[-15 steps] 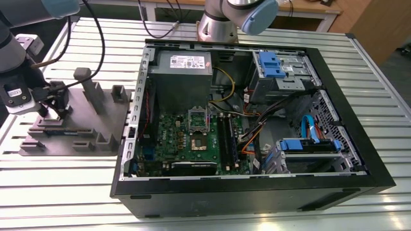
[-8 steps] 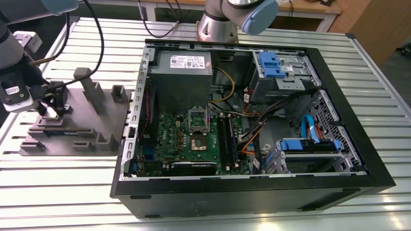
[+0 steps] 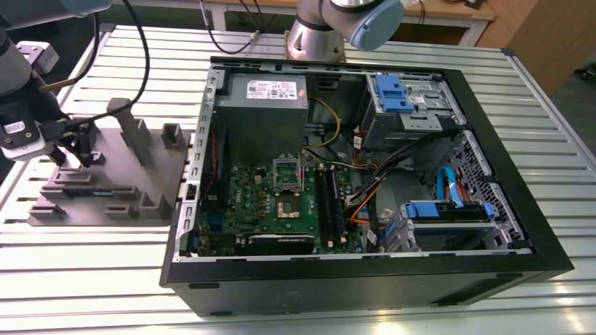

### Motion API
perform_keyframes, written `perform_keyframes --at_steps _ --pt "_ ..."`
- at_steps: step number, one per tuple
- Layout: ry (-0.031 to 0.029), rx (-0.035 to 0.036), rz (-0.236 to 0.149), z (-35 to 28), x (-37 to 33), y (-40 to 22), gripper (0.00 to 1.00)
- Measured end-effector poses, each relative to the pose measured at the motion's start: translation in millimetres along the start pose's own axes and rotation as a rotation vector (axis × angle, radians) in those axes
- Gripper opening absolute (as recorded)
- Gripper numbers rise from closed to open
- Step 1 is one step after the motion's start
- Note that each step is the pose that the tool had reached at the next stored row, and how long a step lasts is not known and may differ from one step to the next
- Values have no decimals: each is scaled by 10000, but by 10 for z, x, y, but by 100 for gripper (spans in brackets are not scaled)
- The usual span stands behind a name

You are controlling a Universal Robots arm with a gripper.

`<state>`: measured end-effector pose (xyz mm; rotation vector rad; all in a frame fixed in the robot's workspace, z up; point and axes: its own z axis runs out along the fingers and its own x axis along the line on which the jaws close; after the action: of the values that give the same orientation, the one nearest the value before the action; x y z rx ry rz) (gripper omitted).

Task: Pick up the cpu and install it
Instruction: 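Pick up the cpu and move it towards the insertion slot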

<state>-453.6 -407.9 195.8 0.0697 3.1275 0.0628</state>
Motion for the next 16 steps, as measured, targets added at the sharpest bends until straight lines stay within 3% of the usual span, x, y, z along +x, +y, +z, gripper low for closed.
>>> perform_keyframes --at_steps 14,16 --pt "0 0 0 -26 0 1 47" --pt "0 0 0 -66 -1 3 47"
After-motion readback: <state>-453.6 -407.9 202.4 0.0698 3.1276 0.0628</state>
